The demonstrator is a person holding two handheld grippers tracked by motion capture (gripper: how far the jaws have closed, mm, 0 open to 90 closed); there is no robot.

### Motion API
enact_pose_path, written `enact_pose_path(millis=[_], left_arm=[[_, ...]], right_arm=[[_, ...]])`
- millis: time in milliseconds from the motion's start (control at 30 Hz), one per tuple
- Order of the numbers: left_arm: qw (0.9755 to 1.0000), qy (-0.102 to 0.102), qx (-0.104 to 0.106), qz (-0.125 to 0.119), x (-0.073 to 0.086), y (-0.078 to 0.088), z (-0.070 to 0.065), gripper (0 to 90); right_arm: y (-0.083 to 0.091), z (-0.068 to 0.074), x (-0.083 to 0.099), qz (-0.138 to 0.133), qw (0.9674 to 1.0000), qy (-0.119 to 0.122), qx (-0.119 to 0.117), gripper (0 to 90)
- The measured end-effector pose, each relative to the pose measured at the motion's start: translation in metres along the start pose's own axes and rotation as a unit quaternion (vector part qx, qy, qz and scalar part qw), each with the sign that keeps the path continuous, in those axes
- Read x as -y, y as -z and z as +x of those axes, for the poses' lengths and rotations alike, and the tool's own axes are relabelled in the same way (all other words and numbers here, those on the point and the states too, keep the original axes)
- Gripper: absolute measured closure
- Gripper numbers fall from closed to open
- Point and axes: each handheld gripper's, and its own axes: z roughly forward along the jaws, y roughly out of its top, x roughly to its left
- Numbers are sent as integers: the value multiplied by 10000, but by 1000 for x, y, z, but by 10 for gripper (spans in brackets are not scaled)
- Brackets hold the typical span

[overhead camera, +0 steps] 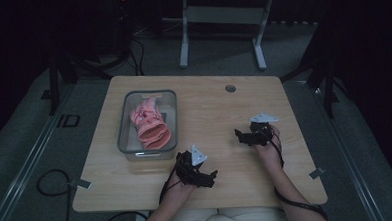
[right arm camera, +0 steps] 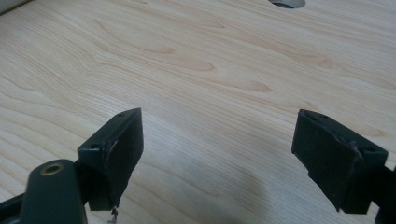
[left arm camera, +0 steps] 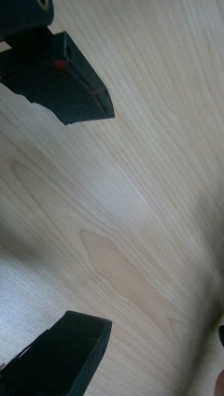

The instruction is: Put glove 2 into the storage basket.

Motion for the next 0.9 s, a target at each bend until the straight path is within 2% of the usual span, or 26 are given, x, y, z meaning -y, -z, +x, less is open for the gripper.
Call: enact_pose_path(millis=[300, 433, 533, 900], left_arm=[[9999, 25, -146, -45, 8, 4, 4, 17], [9998, -50, -202, 12, 11, 3, 5, 17], [9996, -107, -255, 9, 12, 4, 6, 17], [9995, -123, -280, 14, 13, 3, 6, 17]], right_arm=[[2, -8, 5, -20, 9998, -120, 136, 161], [0, -9, 7, -21, 9999, -121, 52, 158], [-1, -9, 8, -5, 9999, -103, 83, 159], [-4, -11, 10, 50, 9999, -132, 44, 159]])
